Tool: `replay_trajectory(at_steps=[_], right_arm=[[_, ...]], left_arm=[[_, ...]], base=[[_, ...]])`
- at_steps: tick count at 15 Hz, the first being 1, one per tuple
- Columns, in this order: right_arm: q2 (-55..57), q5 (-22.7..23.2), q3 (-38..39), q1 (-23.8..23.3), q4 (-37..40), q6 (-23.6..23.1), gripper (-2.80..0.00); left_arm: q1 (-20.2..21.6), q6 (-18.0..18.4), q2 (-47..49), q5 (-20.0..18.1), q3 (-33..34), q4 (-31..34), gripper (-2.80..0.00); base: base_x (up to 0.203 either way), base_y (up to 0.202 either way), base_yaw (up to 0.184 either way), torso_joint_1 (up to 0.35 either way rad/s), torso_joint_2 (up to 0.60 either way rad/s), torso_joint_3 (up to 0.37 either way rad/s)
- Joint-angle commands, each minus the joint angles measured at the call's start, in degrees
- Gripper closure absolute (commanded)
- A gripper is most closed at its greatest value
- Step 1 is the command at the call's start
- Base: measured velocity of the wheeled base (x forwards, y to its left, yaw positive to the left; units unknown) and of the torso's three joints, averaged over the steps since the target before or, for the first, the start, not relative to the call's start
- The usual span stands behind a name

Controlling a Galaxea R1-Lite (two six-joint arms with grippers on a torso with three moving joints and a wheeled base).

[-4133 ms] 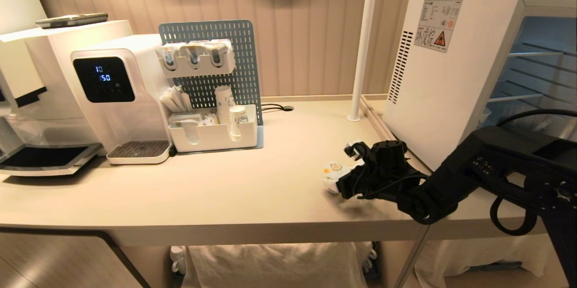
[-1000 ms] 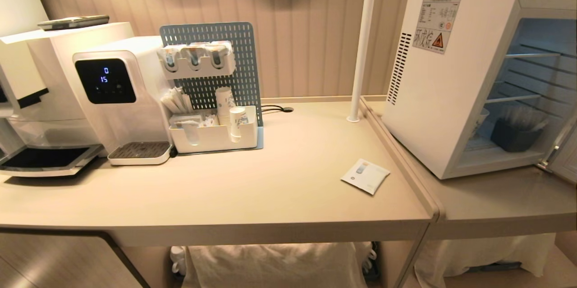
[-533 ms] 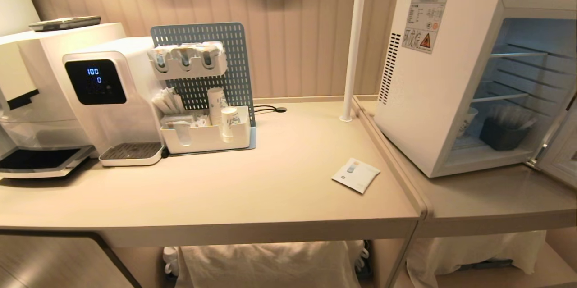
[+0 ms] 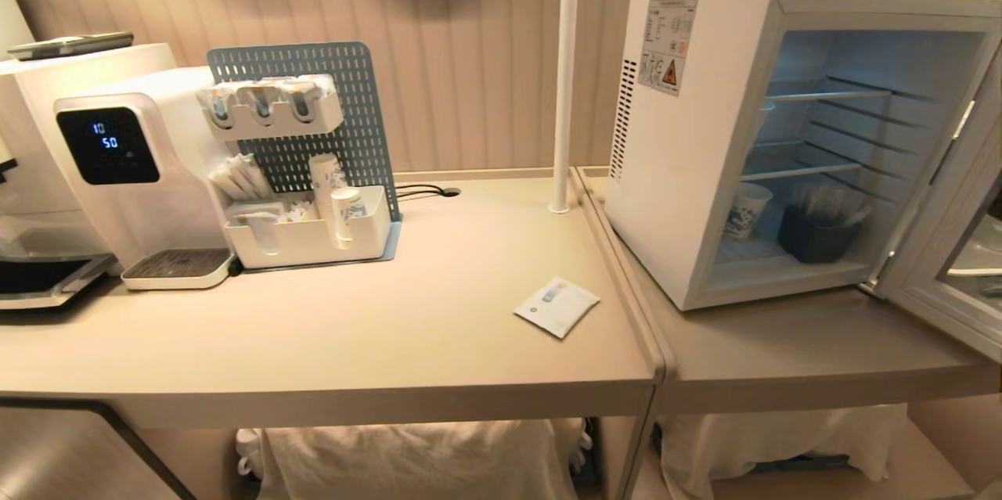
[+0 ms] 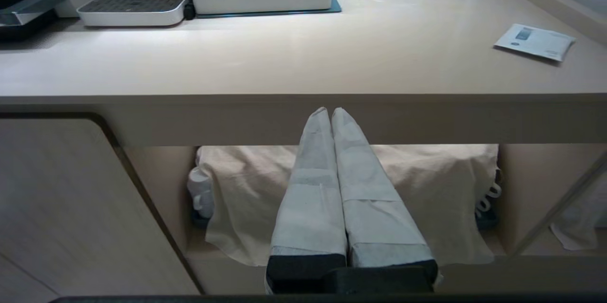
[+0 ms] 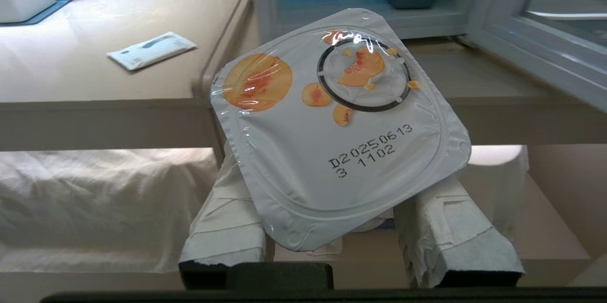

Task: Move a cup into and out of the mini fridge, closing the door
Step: Put the yoghurt in the freezer

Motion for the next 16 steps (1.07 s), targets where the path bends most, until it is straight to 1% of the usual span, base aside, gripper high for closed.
replay_trajectory(at_steps=[1, 14, 16], right_arm=[[0.19, 0.05, 0.0, 0.02, -0.02, -0.02, 0.0], [0.15, 0.14, 0.0, 0.02, -0.11, 0.02, 0.0], [0.19, 0.12, 0.0, 0.02, -0.11, 0.06, 0.0]], left_arm=[[0.0, -0.04, 0.09, 0.04, 0.09, -0.01, 0.0], [0.0, -0.12, 0.09, -0.05, 0.09, -0.01, 0.0], [0.0, -0.13, 0.09, -0.03, 0.02, -0.01, 0.0]], base=[[0.0, -0.193, 0.002, 0.007, 0.0, 0.002], [0.0, -0.194, 0.0, 0.001, 0.0, 0.003], [0.0, -0.144, 0.002, 0.0, 0.0, 0.004]])
